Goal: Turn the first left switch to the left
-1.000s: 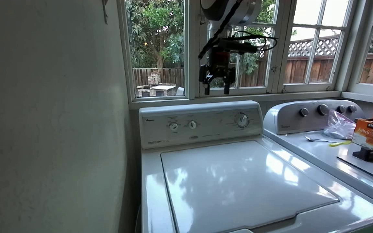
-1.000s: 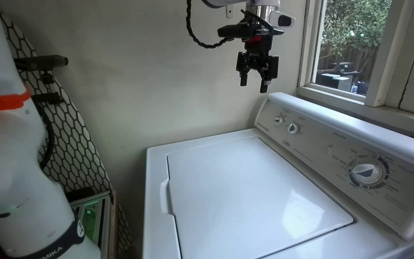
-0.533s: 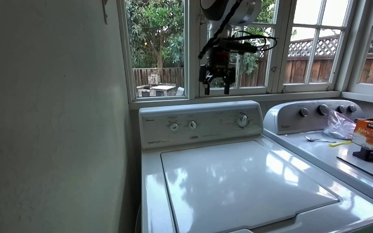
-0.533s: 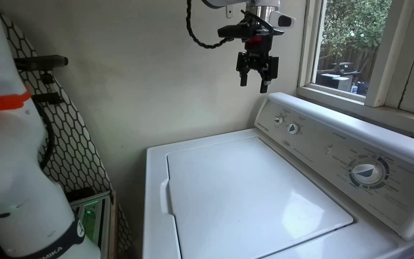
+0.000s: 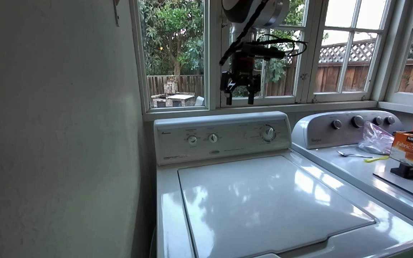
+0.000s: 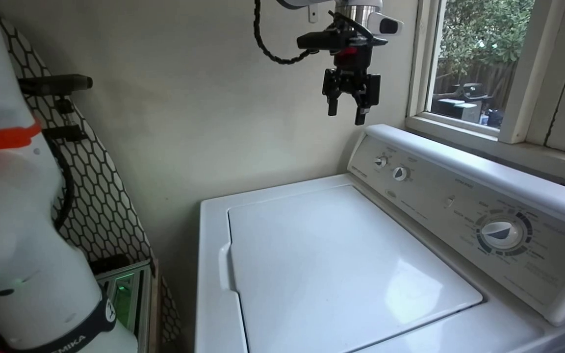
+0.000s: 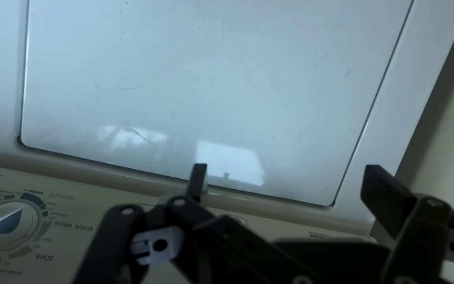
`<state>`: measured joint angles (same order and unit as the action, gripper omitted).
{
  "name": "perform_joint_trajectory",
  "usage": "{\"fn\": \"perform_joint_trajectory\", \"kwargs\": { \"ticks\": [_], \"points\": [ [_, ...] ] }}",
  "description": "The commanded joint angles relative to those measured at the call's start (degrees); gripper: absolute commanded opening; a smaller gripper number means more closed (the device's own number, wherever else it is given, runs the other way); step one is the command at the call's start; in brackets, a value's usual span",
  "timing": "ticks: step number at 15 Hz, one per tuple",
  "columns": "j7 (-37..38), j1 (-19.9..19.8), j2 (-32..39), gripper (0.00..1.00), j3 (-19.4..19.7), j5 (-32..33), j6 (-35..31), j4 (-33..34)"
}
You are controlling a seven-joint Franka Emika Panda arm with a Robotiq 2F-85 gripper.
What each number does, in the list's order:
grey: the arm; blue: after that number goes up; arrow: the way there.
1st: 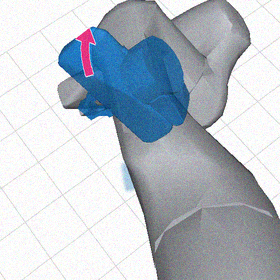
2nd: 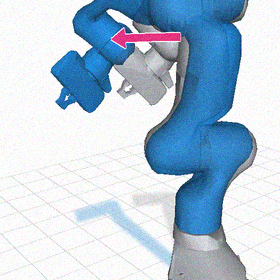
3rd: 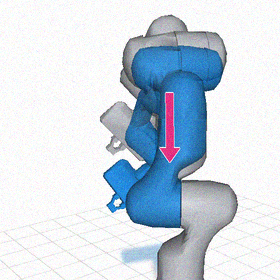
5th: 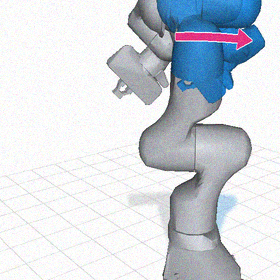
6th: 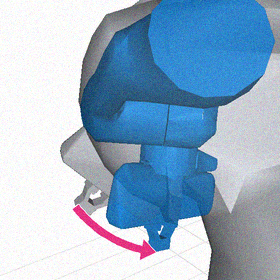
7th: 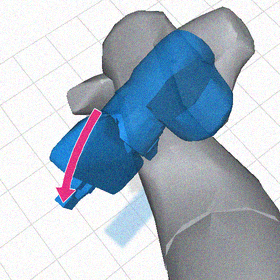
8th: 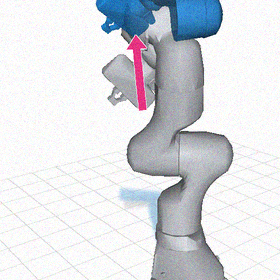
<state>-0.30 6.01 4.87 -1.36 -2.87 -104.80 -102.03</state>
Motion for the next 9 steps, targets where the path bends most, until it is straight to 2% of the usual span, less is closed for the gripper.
{"fn": "perform_joint_trajectory", "kwargs": {
  "ticks": [1, 2, 7, 9],
  "points": [
    [0.81, -1.20, 5.28, 1.00, -0.92, -4.21, -0.42, 5.45],
    [0.34, -1.64, 7.78, 1.00, -1.01, -7.87, 0.81, 8.46],
    [7.37, -2.69, 17.04, 1.00, -1.00, -15.10, -3.73, 16.53],
    [11.15, -3.23, 20.64, 1.00, -1.14, -17.84, -3.66, 18.89]
  ]
}}
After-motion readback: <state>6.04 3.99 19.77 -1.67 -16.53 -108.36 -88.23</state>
